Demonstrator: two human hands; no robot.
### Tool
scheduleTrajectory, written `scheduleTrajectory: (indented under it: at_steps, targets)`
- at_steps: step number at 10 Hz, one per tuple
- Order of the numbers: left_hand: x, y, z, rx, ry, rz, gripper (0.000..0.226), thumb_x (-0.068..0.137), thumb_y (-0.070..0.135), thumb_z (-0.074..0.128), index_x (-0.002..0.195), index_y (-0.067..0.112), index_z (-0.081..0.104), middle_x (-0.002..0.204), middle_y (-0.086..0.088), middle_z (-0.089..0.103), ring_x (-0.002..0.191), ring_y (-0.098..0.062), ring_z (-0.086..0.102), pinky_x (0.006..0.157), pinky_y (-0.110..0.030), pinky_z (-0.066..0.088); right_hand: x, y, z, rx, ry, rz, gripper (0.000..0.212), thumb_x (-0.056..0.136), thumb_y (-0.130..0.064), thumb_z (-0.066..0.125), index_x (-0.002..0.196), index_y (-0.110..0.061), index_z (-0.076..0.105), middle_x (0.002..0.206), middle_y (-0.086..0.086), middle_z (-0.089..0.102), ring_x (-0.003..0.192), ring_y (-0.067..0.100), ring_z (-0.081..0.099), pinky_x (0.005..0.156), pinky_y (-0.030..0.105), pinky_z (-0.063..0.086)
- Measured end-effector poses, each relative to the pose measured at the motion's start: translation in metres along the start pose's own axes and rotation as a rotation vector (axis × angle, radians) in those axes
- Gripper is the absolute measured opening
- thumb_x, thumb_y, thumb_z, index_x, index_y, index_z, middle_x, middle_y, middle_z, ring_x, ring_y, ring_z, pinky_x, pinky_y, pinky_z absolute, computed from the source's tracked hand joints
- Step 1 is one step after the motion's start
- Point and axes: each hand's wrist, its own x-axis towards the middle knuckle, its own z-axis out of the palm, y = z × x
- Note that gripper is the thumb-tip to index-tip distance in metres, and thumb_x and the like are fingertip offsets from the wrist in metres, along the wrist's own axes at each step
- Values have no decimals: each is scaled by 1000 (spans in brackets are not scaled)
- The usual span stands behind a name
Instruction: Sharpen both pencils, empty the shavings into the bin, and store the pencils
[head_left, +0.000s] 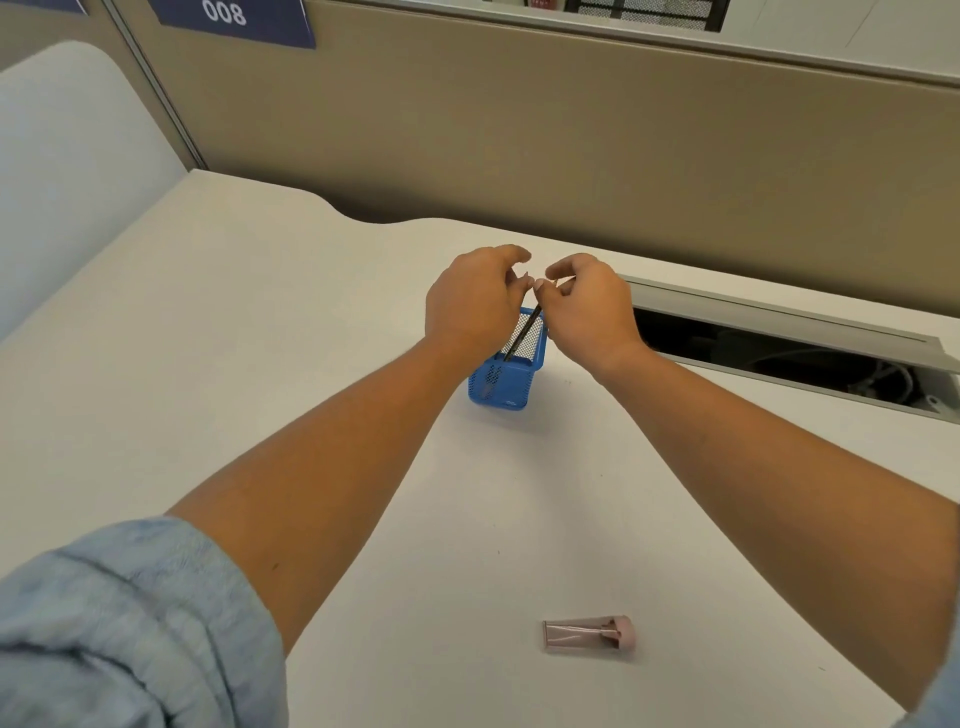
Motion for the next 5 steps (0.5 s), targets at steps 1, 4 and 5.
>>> scheduleTrajectory:
  at_steps: [1, 4, 5]
  targets:
    - [2, -1, 4, -8, 0, -12, 27, 96, 33, 57, 121, 26, 63, 103, 6, 72, 95, -17, 63, 77, -33, 53, 1, 5, 0, 8, 23, 30, 26, 87, -40, 68, 99, -19, 57, 98, 11, 71, 87, 28, 68, 78, 42, 56]
    - [-4, 1, 5, 6, 5, 15, 29, 91, 31, 65, 119, 22, 63, 108, 2, 63, 82, -10, 53, 73, -31, 52, -6, 10, -9, 119, -18, 63, 18, 84, -23, 71, 95, -19, 57, 86, 2, 66, 86, 28, 71, 78, 49, 60]
    - [-13, 11, 0, -64, 106, 60, 29, 89, 26, 68, 117, 18, 64, 107, -3, 60, 89, -15, 58, 70, -34, 54, -11, 10, -19, 119, 24, 63, 15, 84, -20, 68, 95, -19, 59, 89, 4, 69, 87, 26, 70, 79, 47, 60]
